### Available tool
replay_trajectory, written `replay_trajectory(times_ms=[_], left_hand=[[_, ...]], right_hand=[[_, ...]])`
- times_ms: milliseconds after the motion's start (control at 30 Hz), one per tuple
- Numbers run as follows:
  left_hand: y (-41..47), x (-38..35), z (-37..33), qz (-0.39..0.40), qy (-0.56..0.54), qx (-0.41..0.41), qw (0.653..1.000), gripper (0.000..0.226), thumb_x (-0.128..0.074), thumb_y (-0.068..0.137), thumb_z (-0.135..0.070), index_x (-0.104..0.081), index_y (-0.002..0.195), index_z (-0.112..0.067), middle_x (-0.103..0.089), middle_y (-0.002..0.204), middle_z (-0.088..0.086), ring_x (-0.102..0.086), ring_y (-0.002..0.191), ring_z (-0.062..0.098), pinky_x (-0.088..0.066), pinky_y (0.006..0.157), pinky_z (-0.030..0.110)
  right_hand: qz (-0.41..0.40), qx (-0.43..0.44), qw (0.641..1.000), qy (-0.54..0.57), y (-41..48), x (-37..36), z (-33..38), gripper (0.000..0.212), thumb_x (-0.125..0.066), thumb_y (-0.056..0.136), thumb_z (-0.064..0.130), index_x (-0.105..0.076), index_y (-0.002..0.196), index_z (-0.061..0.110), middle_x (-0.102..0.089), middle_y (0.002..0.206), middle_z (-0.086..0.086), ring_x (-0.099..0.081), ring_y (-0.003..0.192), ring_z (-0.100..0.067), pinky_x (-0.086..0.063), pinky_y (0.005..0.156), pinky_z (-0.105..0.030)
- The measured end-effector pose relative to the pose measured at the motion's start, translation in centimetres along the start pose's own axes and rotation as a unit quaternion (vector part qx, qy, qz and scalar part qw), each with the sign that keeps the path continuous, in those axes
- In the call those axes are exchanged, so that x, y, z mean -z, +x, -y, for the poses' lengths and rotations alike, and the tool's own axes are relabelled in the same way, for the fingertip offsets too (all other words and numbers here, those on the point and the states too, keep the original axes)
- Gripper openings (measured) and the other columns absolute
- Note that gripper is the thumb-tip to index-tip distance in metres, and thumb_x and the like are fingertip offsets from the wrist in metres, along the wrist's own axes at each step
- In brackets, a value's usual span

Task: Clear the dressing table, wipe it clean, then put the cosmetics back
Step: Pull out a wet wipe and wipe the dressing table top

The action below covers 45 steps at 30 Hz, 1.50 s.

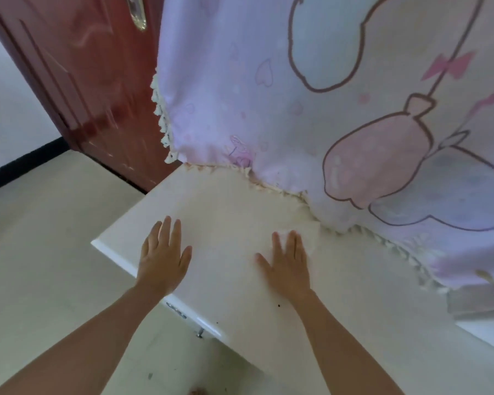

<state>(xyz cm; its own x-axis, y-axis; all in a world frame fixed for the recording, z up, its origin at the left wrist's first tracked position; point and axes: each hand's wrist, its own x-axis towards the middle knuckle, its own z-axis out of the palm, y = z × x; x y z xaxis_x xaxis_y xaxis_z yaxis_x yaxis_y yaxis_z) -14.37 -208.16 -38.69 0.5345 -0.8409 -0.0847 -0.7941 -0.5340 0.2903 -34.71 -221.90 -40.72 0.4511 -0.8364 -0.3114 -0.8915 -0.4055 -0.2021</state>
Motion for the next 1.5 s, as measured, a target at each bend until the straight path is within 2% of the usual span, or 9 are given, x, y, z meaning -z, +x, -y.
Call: replay_trajectory(times_ms=[133, 267, 433, 600, 767, 867, 1100, 1333, 1500], left_hand=[[-0.6, -2.0, -5.1, 0.030, 0.048, -0.078, 0.995, 0.066, -0.083, 0.061, -0.024, -0.058, 0.116, 0.006, -0.060, 0.117, 0.028, -0.059, 0.105, 0.046, -0.052, 0.075, 0.054], [-1.7, -3.7, -7.6, 0.074, 0.056, -0.114, 0.989, 0.057, -0.043, 0.079, -0.037, -0.058, 0.115, 0.004, -0.059, 0.115, 0.029, -0.059, 0.104, 0.047, -0.051, 0.076, 0.054], [-1.5, -4.1, -10.4, 0.032, -0.055, -0.037, 0.997, 0.053, -0.055, 0.089, -0.019, -0.040, 0.134, 0.003, -0.034, 0.142, 0.028, -0.026, 0.134, 0.043, -0.026, 0.105, 0.056], [0.0, -3.7, -12.8, -0.013, -0.045, -0.119, 0.992, 0.049, -0.043, 0.085, -0.022, -0.050, 0.125, 0.006, -0.040, 0.134, 0.033, -0.032, 0.125, 0.051, -0.034, 0.091, 0.066], [-0.8, -4.6, -14.9, -0.012, -0.036, -0.145, 0.989, 0.043, -0.046, 0.084, -0.011, -0.052, 0.123, 0.007, -0.043, 0.132, 0.033, -0.036, 0.123, 0.053, -0.036, 0.090, 0.066], [-2.6, -6.6, -17.0, 0.040, 0.007, -0.224, 0.974, 0.054, -0.037, 0.078, -0.026, -0.056, 0.117, 0.006, -0.052, 0.123, 0.033, -0.047, 0.113, 0.054, -0.043, 0.081, 0.065], [-6.4, -10.6, -22.3, 0.025, 0.035, -0.417, 0.908, 0.056, -0.004, 0.096, -0.041, -0.042, 0.123, -0.011, -0.057, 0.124, 0.018, -0.038, 0.118, 0.032, -0.041, 0.093, 0.049], [-7.2, -11.8, -27.3, 0.090, 0.082, -0.422, 0.898, 0.050, -0.035, 0.075, -0.036, -0.049, 0.115, -0.010, -0.063, 0.116, 0.018, -0.044, 0.112, 0.032, -0.052, 0.077, 0.052], [-7.7, -12.2, -27.2, 0.089, 0.078, -0.448, 0.886, 0.050, -0.034, 0.076, -0.036, -0.051, 0.115, -0.009, -0.063, 0.115, 0.019, -0.049, 0.111, 0.035, -0.052, 0.077, 0.052]], right_hand=[[-0.029, -0.193, 0.981, -0.003, -4.2, 0.8, -12.5, 0.078, -0.002, 0.084, 0.070, -0.002, 0.147, 0.024, 0.006, 0.154, -0.019, 0.008, 0.142, -0.032, -0.005, 0.117, -0.043], [-0.044, -0.350, 0.933, 0.070, -8.5, 2.5, -17.2, 0.073, -0.027, 0.091, 0.058, -0.005, 0.147, 0.017, 0.003, 0.152, -0.024, 0.003, 0.142, -0.035, -0.005, 0.115, -0.042], [0.008, -0.092, 0.994, 0.052, -6.4, 0.3, -6.0, 0.113, 0.018, 0.055, 0.084, 0.000, 0.147, 0.020, 0.017, 0.152, -0.020, 0.016, 0.141, -0.033, 0.006, 0.114, -0.042], [0.047, 0.104, 0.993, 0.033, -9.0, -1.3, -2.3, 0.076, -0.029, 0.085, 0.060, -0.006, 0.147, 0.022, 0.021, 0.151, -0.015, 0.024, 0.139, -0.027, 0.015, 0.112, -0.039], [-0.063, -0.083, 0.995, 0.001, -13.0, -1.4, -14.9, 0.100, 0.013, 0.070, 0.078, -0.016, 0.146, 0.020, -0.007, 0.153, -0.021, -0.002, 0.142, -0.034, -0.013, 0.116, -0.047], [0.010, -0.208, 0.978, 0.027, -16.9, 0.0, -23.8, 0.126, 0.032, 0.042, 0.084, 0.001, 0.147, 0.023, 0.009, 0.154, -0.017, 0.011, 0.142, -0.030, -0.001, 0.117, -0.038], [-0.042, -0.429, 0.898, 0.088, -22.5, 1.2, -35.7, 0.065, -0.029, 0.094, 0.049, -0.004, 0.147, 0.020, 0.004, 0.154, -0.019, 0.006, 0.142, -0.031, -0.003, 0.116, -0.040], [0.012, -0.175, 0.983, 0.052, -19.5, 0.2, -26.1, 0.126, 0.031, 0.039, 0.085, 0.005, 0.146, 0.022, 0.025, 0.147, -0.006, 0.025, 0.137, -0.023, 0.008, 0.114, -0.035], [-0.024, -0.196, 0.978, 0.071, -22.9, -1.5, -26.9, 0.120, 0.027, 0.052, 0.084, -0.007, 0.147, 0.019, 0.012, 0.151, -0.015, 0.015, 0.140, -0.032, 0.000, 0.115, -0.038]])
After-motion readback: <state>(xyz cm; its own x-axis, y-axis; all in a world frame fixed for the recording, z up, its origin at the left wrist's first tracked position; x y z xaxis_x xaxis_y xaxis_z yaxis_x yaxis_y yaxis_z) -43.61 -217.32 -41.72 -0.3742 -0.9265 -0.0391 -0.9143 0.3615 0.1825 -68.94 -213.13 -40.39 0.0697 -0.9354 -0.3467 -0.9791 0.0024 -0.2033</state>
